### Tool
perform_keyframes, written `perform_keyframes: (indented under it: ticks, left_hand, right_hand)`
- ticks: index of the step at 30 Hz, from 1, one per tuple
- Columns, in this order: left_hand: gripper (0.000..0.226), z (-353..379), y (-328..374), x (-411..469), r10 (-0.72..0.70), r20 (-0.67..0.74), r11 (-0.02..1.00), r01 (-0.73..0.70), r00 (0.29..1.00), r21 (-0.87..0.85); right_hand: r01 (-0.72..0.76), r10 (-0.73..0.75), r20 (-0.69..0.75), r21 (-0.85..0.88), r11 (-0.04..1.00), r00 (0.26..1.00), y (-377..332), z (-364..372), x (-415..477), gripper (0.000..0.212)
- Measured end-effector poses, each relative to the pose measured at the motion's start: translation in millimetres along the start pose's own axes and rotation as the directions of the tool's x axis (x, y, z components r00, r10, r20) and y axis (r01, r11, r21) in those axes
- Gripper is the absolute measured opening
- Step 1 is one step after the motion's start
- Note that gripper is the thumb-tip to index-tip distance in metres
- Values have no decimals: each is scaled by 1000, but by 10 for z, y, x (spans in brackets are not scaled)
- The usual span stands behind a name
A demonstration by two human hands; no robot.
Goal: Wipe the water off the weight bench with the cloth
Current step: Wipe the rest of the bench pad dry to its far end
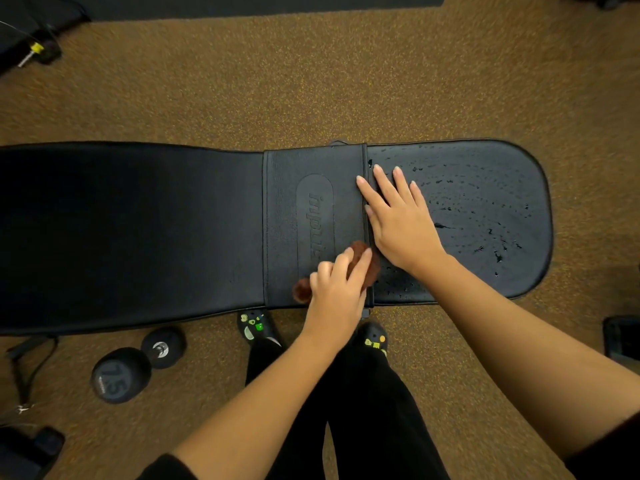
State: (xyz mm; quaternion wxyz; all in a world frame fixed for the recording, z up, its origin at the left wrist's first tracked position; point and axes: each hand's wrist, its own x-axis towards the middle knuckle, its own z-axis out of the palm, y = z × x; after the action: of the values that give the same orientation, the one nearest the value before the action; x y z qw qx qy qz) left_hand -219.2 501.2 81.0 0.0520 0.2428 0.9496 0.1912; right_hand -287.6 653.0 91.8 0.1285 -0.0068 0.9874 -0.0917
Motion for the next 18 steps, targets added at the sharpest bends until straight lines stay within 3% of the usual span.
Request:
perform_keyframes:
  ticks: [8,18]
  left_hand:
    - [63,-42,-19,199,-75,-62,997,76,995,14]
    - [73,-3,-55,-274,-67,-17,998,67,998,5]
  right_hand:
    - [1,-1,-25,-1,1000,1000,14,33,1,48]
    - [-31,30,-31,-16,999,999,-54,58,-26,48]
